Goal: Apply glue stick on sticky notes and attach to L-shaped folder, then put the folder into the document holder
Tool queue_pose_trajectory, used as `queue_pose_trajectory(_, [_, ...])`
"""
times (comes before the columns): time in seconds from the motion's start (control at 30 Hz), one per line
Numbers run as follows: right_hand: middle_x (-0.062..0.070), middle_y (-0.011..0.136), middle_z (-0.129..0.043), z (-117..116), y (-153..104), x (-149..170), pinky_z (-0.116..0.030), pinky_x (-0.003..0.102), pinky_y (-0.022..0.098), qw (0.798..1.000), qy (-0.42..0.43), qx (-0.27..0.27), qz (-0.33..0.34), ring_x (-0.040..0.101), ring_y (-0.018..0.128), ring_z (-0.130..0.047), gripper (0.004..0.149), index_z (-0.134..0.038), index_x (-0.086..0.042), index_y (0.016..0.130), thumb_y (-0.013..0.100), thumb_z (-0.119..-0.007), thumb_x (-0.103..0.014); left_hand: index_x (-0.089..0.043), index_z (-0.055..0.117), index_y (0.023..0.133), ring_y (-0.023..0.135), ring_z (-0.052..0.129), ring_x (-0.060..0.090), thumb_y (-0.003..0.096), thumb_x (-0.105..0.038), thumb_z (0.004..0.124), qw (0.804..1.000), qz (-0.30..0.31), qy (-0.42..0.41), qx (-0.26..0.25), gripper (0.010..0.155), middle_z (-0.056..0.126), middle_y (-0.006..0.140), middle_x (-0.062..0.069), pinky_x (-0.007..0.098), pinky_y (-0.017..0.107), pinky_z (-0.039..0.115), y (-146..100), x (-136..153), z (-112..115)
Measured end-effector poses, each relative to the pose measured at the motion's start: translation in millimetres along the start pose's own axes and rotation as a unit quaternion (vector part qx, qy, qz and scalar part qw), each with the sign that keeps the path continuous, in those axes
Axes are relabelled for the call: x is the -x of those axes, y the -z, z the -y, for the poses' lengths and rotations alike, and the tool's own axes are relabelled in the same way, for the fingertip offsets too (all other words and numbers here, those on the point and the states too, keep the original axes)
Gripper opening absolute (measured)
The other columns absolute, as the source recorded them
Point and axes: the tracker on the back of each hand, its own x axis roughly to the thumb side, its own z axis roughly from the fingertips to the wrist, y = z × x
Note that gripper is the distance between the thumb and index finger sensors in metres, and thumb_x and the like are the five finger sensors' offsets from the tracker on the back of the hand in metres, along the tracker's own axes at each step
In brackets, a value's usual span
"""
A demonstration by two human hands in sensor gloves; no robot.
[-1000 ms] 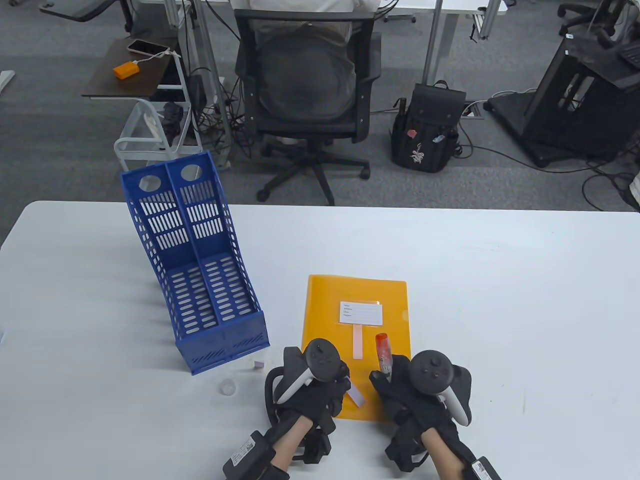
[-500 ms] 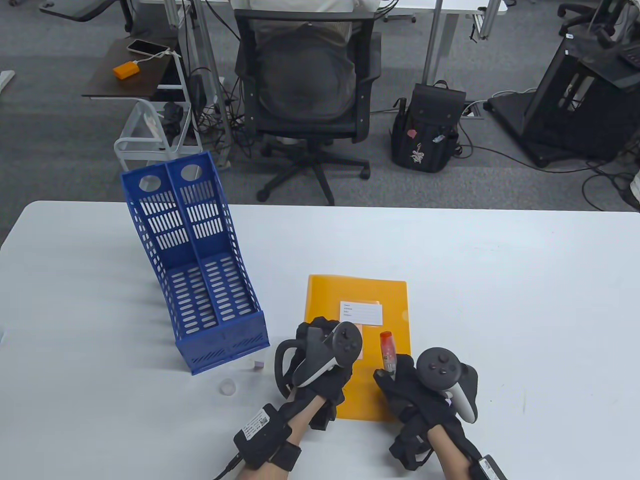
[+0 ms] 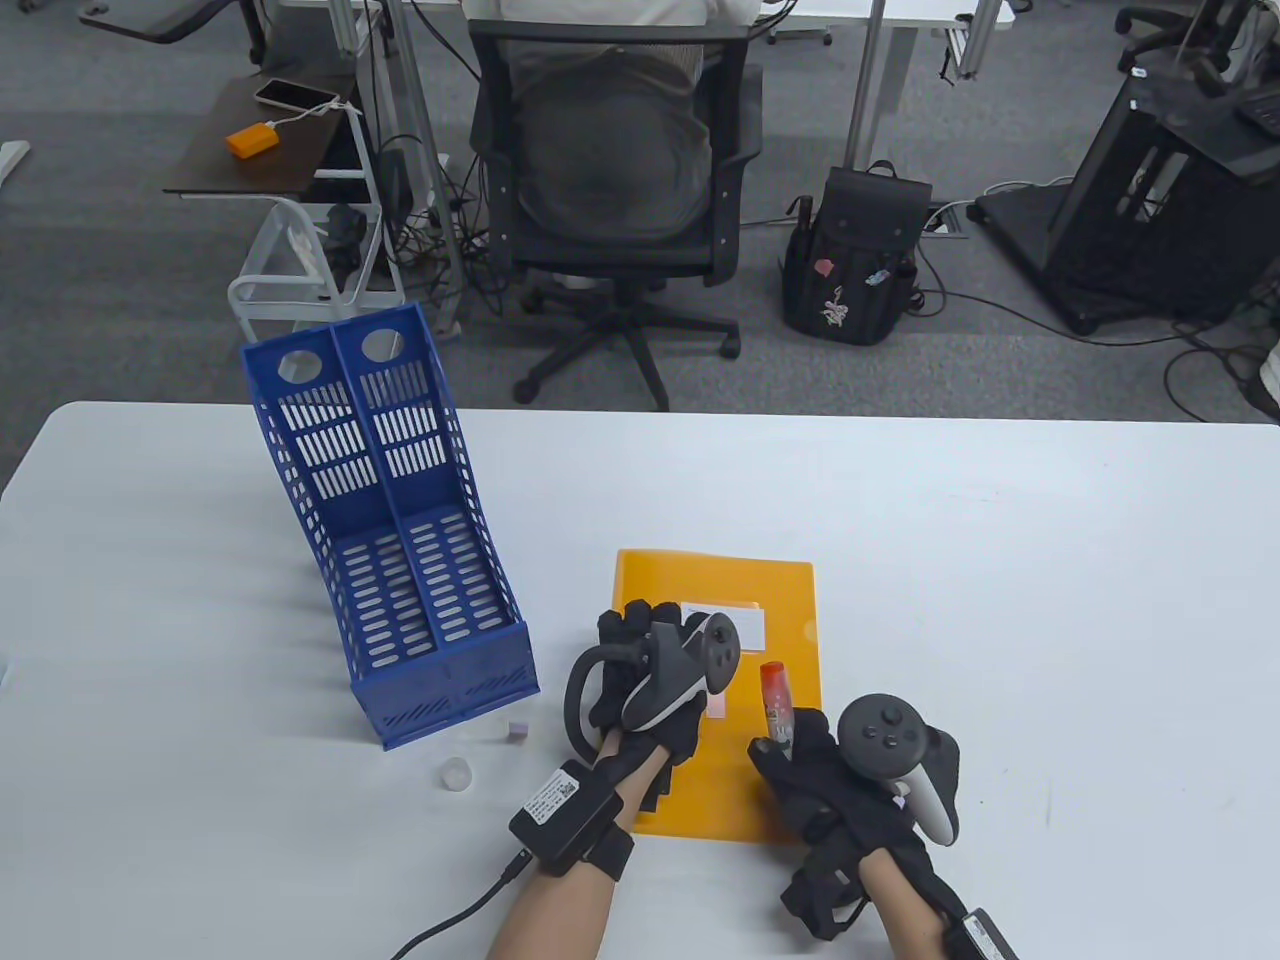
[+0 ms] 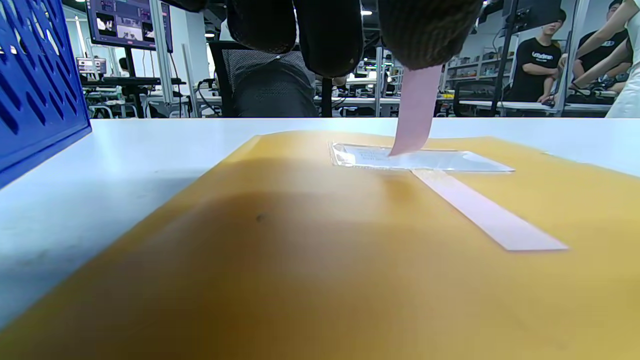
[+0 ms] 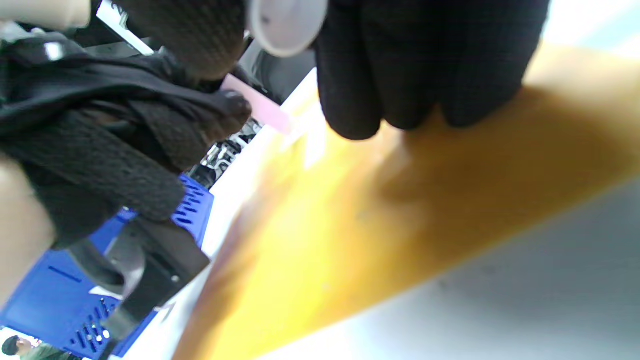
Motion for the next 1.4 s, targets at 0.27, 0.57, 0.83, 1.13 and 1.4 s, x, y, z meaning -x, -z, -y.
queue_pose_trajectory(0.27, [0.027,0.083,-0.081,1.2,0.6,0.1,-0.078,0.056,0.05,1.0,0.006,-0.001,-0.002,0.047,0.077,-0.079,0.063,-0.048,0.005,0.093,0.053,-0.069,-0.039,-0.046,0.058,0.092,0.105,0.059,0.031,0.0531,-0.039,0.07,1.0,0.0,-0.001,-0.006,0.041,0.057,0.11,0.002,0.062,0.078,0.047,5.2,-2.7,6.9])
queue_pose_trajectory(0.57, [0.026,0.083,-0.082,2.7,1.0,0.0,-0.078,0.055,0.049,1.0,0.009,-0.001,-0.005,0.046,0.076,-0.079,0.063,-0.049,0.005,0.093,0.053,-0.069,-0.04,-0.045,0.061,0.091,0.104,0.061,0.032,0.0521,-0.039,0.072,0.999,0.017,-0.037,0.023,0.041,0.06,0.109,0.003,0.063,0.077,0.047,5.5,-4.0,13.5])
queue_pose_trajectory(0.83, [0.026,0.083,-0.082,3.3,1.2,0.1,-0.078,0.055,0.049,1.0,0.009,-0.003,-0.005,0.046,0.077,-0.079,0.063,-0.049,0.005,0.093,0.053,-0.069,-0.04,-0.043,0.064,0.09,0.101,0.067,0.032,0.0509,-0.039,0.074,0.997,0.023,-0.044,0.058,0.041,0.067,0.106,0.004,0.063,0.075,0.051,4.9,-5.1,22.4])
queue_pose_trajectory(1.13, [0.026,0.083,-0.081,3.2,1.3,0.0,-0.078,0.055,0.05,1.0,0.008,-0.004,-0.005,0.046,0.077,-0.079,0.063,-0.05,0.004,0.093,0.053,-0.07,-0.04,-0.043,0.065,0.09,0.103,0.065,0.032,0.0511,-0.039,0.074,0.995,0.024,-0.041,0.086,0.04,0.066,0.108,0.004,0.063,0.075,0.05,3.5,-5.3,28.5])
queue_pose_trajectory(1.4, [0.026,0.084,-0.081,3.1,1.2,-0.1,-0.078,0.055,0.05,1.0,0.009,-0.005,-0.006,0.046,0.077,-0.079,0.063,-0.049,0.005,0.093,0.054,-0.069,-0.04,-0.042,0.067,0.09,0.105,0.061,0.032,0.0511,-0.039,0.076,0.994,0.024,-0.039,0.1,0.04,0.062,0.109,0.004,0.063,0.076,0.049,1.0,-6.0,27.1])
